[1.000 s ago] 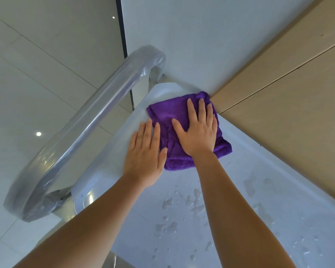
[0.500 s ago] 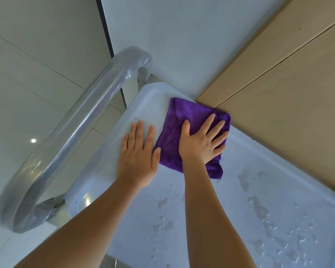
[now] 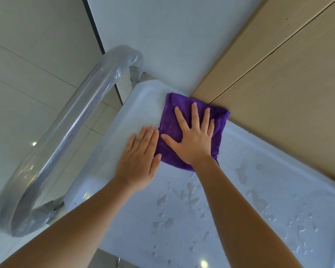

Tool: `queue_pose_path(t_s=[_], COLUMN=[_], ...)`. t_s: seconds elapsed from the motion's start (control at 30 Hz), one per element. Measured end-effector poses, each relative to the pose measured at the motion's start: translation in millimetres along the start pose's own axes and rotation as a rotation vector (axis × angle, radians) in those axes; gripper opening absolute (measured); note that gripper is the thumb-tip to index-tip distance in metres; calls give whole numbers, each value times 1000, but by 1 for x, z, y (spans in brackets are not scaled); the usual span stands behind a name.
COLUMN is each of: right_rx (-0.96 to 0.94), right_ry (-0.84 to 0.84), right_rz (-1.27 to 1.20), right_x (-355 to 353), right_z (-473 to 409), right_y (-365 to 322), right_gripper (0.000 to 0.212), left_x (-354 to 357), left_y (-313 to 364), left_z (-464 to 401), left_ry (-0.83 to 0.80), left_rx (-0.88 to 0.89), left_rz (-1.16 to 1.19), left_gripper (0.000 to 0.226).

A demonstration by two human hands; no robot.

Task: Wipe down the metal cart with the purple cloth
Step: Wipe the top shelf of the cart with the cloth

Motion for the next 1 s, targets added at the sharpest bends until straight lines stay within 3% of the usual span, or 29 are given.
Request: queue_pose_path(t_s=[0.33, 0.57, 1.0], right_rx=[414, 499, 597], right_ry=[16, 16, -17], right_rz=[-152, -173, -250], right_x=[8, 13, 26], right_z=[13, 28, 73], right_y=[-14, -30, -61], right_gripper=[83, 76, 72], left_x=[0, -3, -10], left_y=[2, 3, 1], left_z=[-1, -2, 1], left_ry=[21, -2, -10], left_rx=[-27, -21, 3], left_rz=[-1, -3, 246], left_gripper=[57, 56, 55])
Point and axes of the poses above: each hand's wrist, its own z-axis away from the middle knuckle, its own x-axis out of the palm, y = z × x, the point moved 2 cm from there along -z, towards the middle knuckle, and after that the axes turned 1 degree about -y, right-handed, at the moved point
